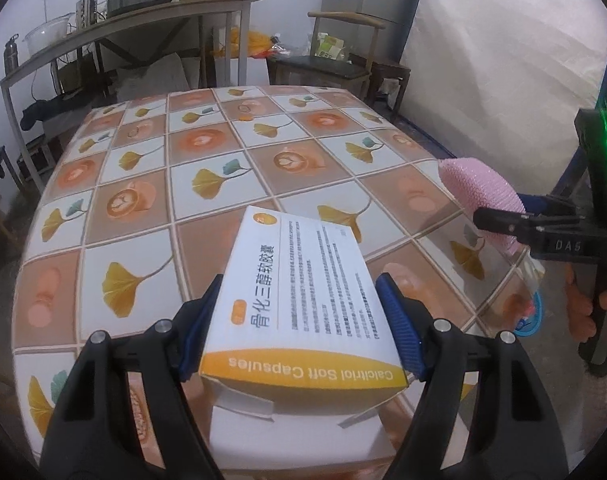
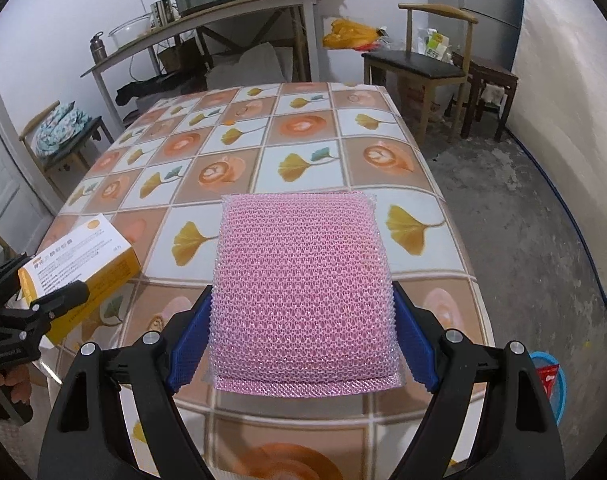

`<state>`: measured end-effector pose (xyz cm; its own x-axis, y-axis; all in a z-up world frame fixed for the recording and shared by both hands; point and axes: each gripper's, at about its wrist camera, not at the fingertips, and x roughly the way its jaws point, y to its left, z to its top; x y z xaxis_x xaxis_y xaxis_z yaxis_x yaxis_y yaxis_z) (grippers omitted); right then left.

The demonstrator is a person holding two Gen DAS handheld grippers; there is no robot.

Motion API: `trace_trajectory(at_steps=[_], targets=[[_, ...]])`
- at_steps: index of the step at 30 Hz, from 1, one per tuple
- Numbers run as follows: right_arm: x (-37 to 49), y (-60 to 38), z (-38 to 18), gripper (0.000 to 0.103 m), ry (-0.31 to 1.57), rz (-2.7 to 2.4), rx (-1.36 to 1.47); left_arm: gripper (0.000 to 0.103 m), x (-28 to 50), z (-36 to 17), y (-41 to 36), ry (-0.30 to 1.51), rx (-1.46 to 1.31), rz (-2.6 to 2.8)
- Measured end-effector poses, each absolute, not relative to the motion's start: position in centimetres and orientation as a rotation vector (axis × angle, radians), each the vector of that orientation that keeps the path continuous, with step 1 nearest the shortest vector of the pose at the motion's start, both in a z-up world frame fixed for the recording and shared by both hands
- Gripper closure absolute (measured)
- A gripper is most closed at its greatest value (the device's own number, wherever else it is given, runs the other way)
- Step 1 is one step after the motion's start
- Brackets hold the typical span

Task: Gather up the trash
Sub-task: 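Lift the medicine box and pink sponge off the table, then carry the medicine box and sponge over the wastebasket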

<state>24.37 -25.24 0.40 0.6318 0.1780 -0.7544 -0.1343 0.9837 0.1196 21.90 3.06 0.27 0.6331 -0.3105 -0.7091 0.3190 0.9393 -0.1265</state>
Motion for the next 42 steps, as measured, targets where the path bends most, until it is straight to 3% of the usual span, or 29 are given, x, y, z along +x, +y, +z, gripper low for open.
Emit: trace_trajectory(at_steps=[12,27,33,42], targets=[[20.5,-31.6,1.4,0.023,0.791,0.095,0.191,0.033,21.5,4.0,-0.8,0.723,-0.024,-0.521],[10.5,-50.0,-1.8,0.023,0.732,-0.272,0.42,0.033,22.2,6.2,-21.3,0.765,-0.033,-0.951],[6.0,-57.5,-7.4,0.023,0.786,-0.448,0.538,0.032,20.5,3.1,-31.4,0.857,-0.021,-1.089],[4.4,-65.4,-18.2,0.022,0.885,-0.52,0.709,0.032,20.3,-8.2,-43.4,1.085,0.044,-1.113]])
